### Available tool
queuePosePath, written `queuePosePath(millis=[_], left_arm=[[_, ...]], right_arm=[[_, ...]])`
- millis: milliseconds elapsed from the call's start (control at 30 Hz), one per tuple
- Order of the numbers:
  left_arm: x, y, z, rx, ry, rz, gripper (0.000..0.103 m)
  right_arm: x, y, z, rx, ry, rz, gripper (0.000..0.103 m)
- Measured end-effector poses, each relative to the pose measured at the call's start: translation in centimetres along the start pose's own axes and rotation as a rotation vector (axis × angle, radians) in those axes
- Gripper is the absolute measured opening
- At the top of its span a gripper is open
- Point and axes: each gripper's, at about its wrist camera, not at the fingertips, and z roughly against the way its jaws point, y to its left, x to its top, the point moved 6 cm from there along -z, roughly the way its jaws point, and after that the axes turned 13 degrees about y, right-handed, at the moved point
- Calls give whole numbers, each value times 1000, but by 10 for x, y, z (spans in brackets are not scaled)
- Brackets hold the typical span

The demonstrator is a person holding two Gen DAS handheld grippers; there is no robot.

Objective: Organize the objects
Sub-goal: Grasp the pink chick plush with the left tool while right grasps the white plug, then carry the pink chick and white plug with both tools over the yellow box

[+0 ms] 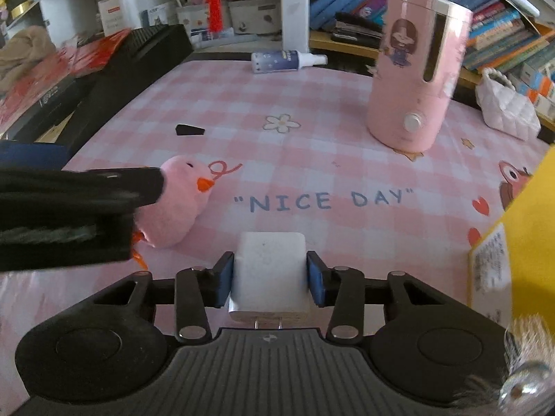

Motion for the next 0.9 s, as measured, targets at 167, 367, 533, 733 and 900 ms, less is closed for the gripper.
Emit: queuePosePath(millis=[167, 367, 533, 733, 900], left_arm=[[4, -11, -24, -5, 47, -43, 78], [0, -19, -46, 3, 97, -75, 57], [-2, -15, -42, -15, 84, -51, 54], [-7, -7, 9, -64, -4, -16, 54], [-28, 2, 58, -113, -61, 29, 54]], right_arm=[[-8, -8, 15, 17, -9, -29, 41], [-9, -14, 27, 9, -30, -28, 41], [-14, -20, 33, 17, -30, -56, 41], [-16, -25, 54, 19, -86, -81, 41], [-19, -27, 77, 14, -137, -86, 41]])
